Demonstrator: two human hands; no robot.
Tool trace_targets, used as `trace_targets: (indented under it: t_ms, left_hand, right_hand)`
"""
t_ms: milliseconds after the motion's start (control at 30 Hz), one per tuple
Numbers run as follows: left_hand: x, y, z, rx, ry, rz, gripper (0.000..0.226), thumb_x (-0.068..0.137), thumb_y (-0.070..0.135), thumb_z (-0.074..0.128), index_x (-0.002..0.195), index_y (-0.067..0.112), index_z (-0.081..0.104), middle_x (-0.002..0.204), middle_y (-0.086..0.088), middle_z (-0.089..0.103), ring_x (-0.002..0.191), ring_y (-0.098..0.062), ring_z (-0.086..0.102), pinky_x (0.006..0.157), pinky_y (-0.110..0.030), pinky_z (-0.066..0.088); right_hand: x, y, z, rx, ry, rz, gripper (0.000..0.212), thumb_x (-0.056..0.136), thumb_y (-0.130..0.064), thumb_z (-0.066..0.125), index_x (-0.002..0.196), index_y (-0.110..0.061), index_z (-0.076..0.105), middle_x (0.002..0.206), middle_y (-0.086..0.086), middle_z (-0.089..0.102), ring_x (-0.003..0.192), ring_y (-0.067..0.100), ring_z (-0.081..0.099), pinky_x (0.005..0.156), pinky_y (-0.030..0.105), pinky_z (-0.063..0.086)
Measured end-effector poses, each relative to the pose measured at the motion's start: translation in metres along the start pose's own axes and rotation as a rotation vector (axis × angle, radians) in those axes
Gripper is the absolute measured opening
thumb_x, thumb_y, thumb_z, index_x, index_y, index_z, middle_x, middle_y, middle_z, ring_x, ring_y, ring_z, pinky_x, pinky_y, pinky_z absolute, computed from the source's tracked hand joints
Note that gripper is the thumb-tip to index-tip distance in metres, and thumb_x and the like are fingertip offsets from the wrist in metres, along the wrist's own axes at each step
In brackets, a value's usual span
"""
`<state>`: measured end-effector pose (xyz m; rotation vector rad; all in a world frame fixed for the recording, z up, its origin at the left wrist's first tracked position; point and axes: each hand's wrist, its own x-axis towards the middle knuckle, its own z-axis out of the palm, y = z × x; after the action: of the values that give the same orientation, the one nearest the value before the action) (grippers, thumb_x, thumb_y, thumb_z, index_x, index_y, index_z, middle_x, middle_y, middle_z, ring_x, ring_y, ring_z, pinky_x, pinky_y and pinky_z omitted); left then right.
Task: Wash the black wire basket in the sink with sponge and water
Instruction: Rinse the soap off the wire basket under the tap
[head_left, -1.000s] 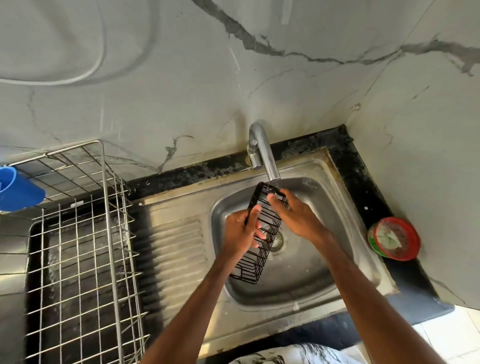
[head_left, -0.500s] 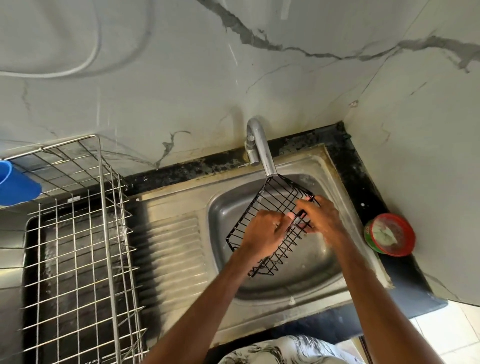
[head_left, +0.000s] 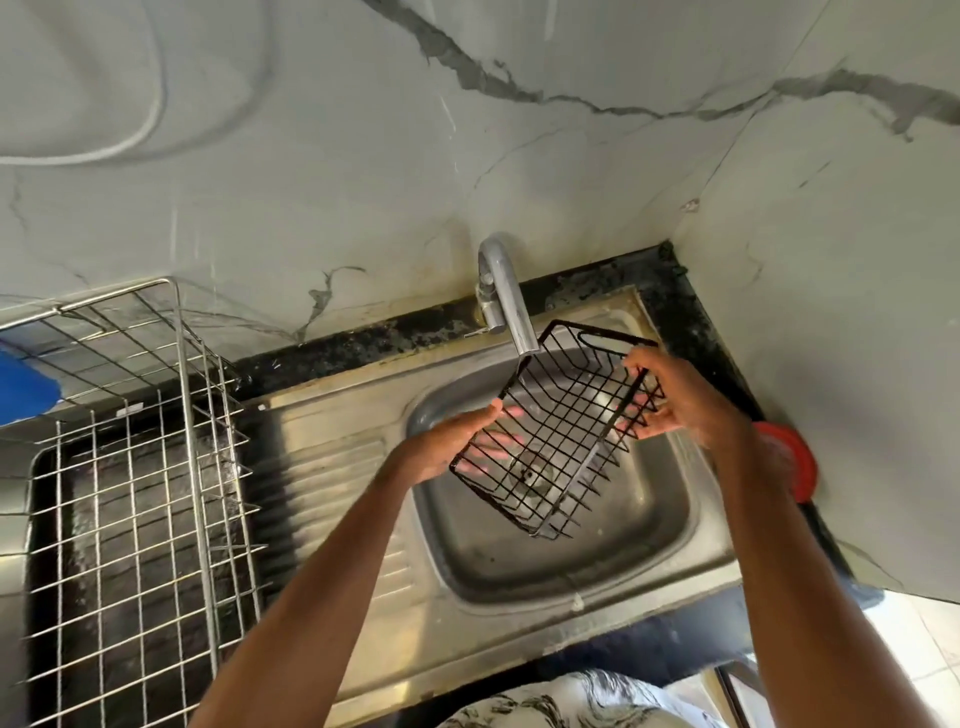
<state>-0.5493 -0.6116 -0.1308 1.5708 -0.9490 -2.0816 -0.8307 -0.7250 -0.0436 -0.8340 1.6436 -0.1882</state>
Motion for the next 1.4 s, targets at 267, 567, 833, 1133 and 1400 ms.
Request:
trace_targets:
  t_ms: [267,567,833,1133,1400]
  left_hand:
    - [-0.006,-0.012,0.013,-0.509,-0.218,0.006,0.057,0.099,0.036,0.052,0.154,0.042,0.042,0.149,-0.027,0.052,0.130,-0.048,0.058,0.114,-0.064,0.039]
    - [-0.004,-0.017,0.019,-0.449,-0.071,0.018,0.056,0.099,0.029,0.050,0.153,0.041,0.044,0.140,-0.023,0.063,0.116,-0.044,0.068,0.116,-0.066,0.036]
    - [-0.004,-0.024,0.037,-0.471,0.013,0.088,0.054,0.102,0.055,0.045,0.155,0.052,0.034,0.144,-0.019,0.061,0.127,-0.049,0.060,0.107,-0.060,0.048]
    - [-0.016,-0.041,0.033,-0.536,0.121,0.083,0.061,0.094,0.050,0.052,0.146,0.019,0.054,0.126,-0.018,0.070,0.111,-0.041,0.069,0.092,-0.051,0.055]
    - [-0.014,-0.043,0.043,-0.503,0.116,0.088,0.052,0.089,0.039,0.061,0.137,0.018,0.063,0.130,-0.022,0.068,0.113,-0.045,0.066,0.104,-0.063,0.047]
  right_hand:
    - [0.029,0.001,-0.005,0.105,-0.016,0.100,0.102,0.055,-0.075,0.077,0.139,-0.023,0.053,0.138,0.028,0.048,0.088,0.047,0.072,0.065,0.048,0.061]
    - [-0.030,0.004,0.061,-0.540,0.557,-0.769,0.042,0.092,-0.026,0.066,0.128,-0.009,0.055,0.130,0.013,0.057,0.122,0.026,0.053,0.103,0.027,0.043]
    - [-0.003,-0.036,0.130,-0.266,-0.002,-0.267,0.035,0.106,-0.034,0.043,0.097,-0.005,0.062,0.090,0.017,0.061,0.068,0.016,0.050,0.059,0.025,0.040]
    - [-0.005,-0.009,0.206,-0.287,-0.216,-0.122,0.097,0.094,-0.076,0.013,0.156,-0.010,-0.020,0.163,0.012,-0.030,0.153,0.032,-0.017,0.124,0.053,-0.003]
    - [-0.006,-0.018,0.188,0.028,-0.372,0.044,0.095,0.089,-0.084,0.018,0.161,-0.025,0.003,0.168,0.013,-0.006,0.154,0.039,0.006,0.121,0.060,0.014]
